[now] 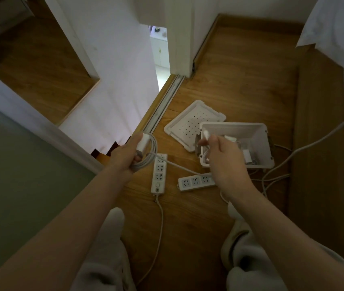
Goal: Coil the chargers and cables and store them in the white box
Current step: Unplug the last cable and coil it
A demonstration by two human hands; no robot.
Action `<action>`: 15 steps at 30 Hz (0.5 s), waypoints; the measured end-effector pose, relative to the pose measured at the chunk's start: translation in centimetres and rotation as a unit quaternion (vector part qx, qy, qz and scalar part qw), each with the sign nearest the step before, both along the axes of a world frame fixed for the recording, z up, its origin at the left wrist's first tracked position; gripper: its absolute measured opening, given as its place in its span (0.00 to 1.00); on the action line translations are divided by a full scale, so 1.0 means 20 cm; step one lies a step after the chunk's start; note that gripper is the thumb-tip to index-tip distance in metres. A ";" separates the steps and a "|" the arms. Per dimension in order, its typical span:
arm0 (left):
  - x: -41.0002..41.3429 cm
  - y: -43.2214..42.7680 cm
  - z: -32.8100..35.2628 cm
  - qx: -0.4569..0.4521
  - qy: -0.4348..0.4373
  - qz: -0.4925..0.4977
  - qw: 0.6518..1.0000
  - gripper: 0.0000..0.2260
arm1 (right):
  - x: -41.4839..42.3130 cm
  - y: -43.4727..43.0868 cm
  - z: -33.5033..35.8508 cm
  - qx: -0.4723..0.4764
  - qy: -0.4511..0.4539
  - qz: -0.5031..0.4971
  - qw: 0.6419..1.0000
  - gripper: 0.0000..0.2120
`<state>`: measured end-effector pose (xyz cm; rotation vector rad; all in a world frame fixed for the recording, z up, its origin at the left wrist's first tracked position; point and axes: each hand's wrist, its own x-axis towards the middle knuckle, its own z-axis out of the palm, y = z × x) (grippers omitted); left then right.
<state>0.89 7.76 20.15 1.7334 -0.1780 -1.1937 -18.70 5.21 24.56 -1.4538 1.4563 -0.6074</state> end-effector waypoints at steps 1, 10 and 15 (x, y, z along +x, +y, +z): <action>0.00 0.00 0.01 -0.016 0.062 0.005 0.998 0.17 | 0.00 0.00 -0.03 -0.019 0.055 0.024 0.998 0.12; -0.14 0.01 0.17 -0.107 0.266 -0.114 0.951 0.16 | 0.04 -0.01 -0.10 0.045 -0.014 0.101 0.994 0.16; -0.20 0.02 0.20 -0.105 0.211 -0.171 0.957 0.16 | 0.06 0.04 -0.05 0.187 -0.188 0.101 0.959 0.15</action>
